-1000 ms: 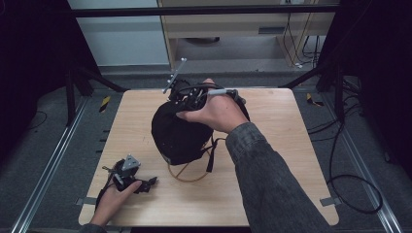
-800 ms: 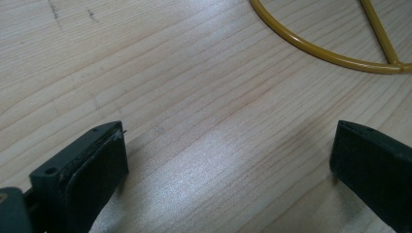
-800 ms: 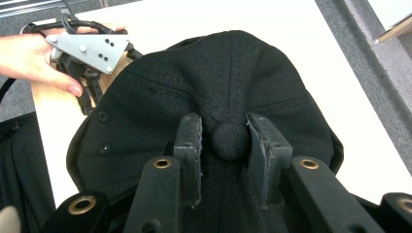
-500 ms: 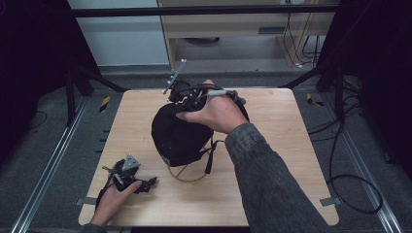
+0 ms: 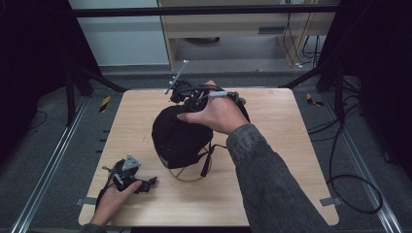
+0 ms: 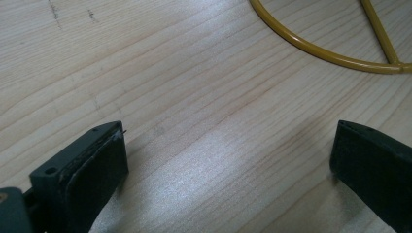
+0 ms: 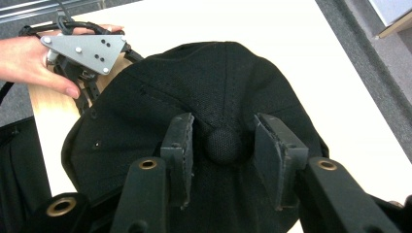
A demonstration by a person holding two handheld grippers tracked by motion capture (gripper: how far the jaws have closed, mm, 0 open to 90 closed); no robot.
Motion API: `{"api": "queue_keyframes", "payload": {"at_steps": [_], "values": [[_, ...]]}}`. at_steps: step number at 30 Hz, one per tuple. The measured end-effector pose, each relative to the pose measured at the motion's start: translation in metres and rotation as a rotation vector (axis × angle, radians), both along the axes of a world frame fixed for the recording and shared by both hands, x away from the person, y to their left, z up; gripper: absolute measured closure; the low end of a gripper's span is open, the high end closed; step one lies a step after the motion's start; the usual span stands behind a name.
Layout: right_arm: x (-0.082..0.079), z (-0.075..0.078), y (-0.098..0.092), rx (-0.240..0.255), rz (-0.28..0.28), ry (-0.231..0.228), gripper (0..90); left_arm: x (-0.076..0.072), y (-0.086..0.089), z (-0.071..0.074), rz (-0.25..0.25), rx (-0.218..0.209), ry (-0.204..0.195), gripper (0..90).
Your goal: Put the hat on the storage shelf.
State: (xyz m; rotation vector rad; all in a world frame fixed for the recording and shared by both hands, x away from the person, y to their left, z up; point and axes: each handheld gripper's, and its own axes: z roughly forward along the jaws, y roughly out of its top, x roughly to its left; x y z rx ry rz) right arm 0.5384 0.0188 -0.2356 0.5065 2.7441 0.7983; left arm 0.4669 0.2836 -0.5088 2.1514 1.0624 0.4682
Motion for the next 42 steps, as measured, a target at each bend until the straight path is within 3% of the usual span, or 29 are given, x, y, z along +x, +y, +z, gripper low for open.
{"api": "queue_keyframes", "payload": {"at_steps": [10,18,22,31,36,42], "values": [[-0.003,0.003,-0.006,0.039,-0.023,-0.005,51.2,0.0,0.0,0.0,0.0,0.0,0.0,0.0],[-0.011,0.008,-0.021,0.107,-0.037,-0.022,41.3,0.0,0.0,0.0,0.0,0.0,0.0,0.0],[-0.017,0.01,-0.031,0.149,-0.048,-0.055,32.8,0.0,0.0,0.0,0.0,0.0,0.0,0.0],[-0.026,0.008,-0.065,0.221,-0.161,-0.128,13.4,0.0,0.0,0.0,0.0,0.001,-0.001,0.0],[-0.031,0.004,-0.084,0.251,-0.211,-0.173,8.3,0.0,0.0,0.0,0.0,0.001,-0.001,0.0],[-0.034,-0.01,-0.103,0.24,-0.248,-0.189,6.3,0.0,0.0,0.0,-0.002,0.0,0.001,0.0]]}}
